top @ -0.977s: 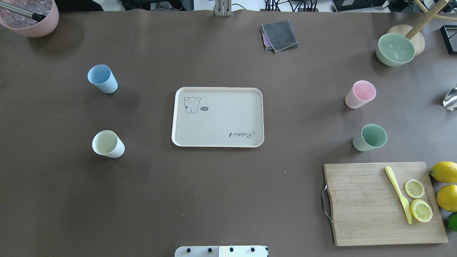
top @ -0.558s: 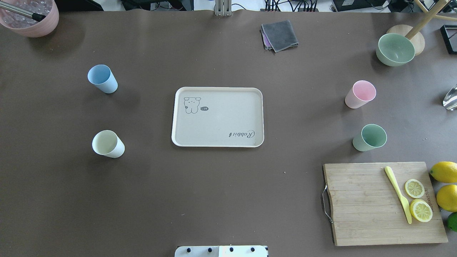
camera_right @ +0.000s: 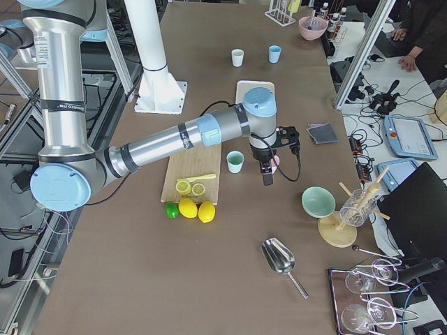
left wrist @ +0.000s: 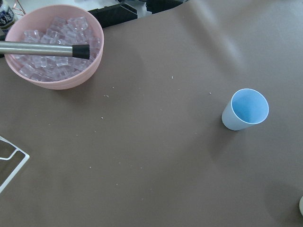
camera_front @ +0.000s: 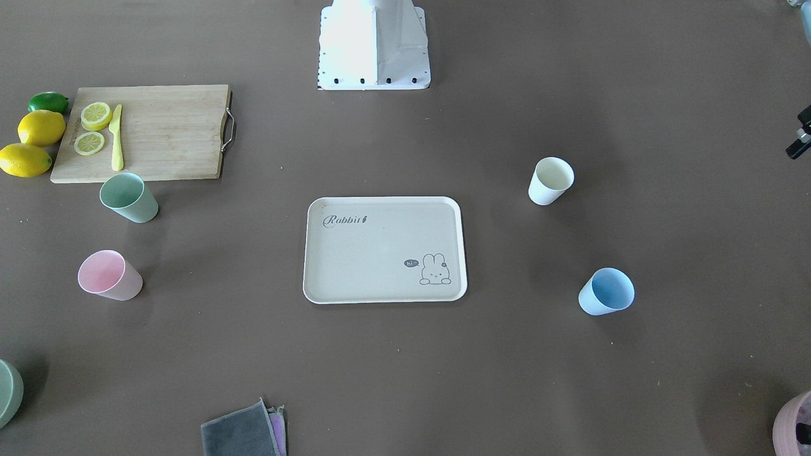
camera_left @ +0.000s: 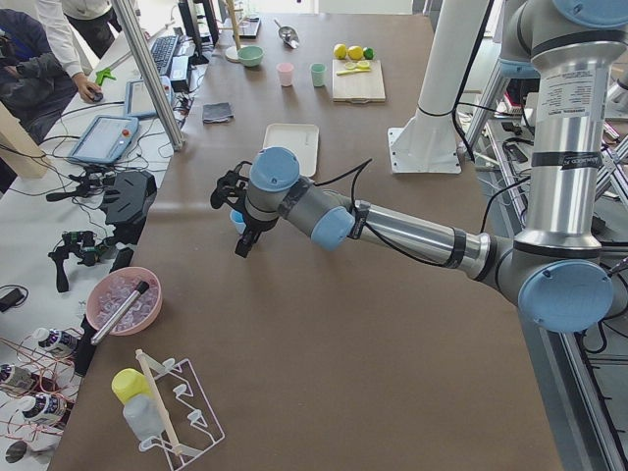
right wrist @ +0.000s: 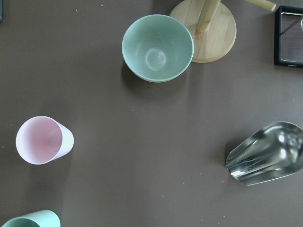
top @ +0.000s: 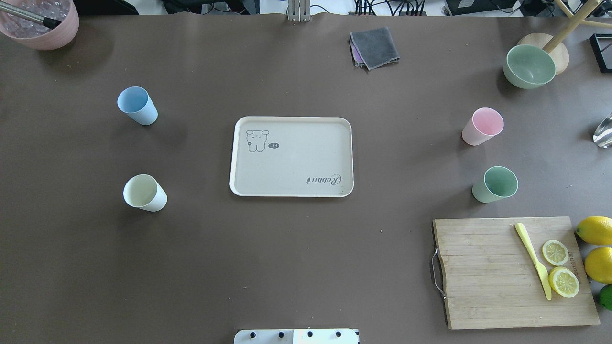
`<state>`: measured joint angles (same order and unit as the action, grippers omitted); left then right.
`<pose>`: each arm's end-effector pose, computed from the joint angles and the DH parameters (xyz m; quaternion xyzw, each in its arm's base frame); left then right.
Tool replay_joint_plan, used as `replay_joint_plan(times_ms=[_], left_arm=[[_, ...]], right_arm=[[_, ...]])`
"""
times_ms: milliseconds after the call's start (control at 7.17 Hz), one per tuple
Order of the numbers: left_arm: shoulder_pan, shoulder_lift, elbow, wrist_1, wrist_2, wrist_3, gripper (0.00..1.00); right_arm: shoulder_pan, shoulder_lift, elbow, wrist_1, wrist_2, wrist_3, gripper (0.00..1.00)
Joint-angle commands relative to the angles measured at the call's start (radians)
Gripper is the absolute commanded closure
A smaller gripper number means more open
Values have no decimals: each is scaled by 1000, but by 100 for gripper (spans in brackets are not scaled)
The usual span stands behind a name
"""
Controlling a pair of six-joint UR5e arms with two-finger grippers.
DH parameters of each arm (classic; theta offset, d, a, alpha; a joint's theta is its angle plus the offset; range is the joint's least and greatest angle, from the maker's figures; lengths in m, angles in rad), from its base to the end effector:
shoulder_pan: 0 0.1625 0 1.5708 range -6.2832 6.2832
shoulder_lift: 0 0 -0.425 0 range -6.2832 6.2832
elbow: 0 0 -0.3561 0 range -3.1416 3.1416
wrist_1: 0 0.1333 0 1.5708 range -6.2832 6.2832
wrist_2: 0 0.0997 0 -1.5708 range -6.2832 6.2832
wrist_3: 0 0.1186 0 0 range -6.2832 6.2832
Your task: Place all cups on tray
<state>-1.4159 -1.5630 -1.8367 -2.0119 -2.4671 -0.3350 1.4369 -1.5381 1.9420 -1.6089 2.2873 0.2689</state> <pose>0.0315 -0.4657 0.4891 0.2008 0.4698 0.0717 0.8566 -0.0074 -0.4697 0.4952 0.0979 -0.3719 -0.0015 0.9231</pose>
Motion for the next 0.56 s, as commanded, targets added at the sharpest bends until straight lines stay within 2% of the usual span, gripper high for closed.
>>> replay_joint_plan(times_ms=[0, 279, 419], left_arm=[[182, 11, -4, -131, 28, -306, 1], [396, 9, -7, -207, 179, -532, 1], [498, 0, -7, -209, 277, -611, 1]], right_arm=[[-82, 6, -5, 61, -23, 181, 0], [-183, -7, -14, 182, -104, 401, 1], [-191, -16, -14, 187, -103, 401, 1]])
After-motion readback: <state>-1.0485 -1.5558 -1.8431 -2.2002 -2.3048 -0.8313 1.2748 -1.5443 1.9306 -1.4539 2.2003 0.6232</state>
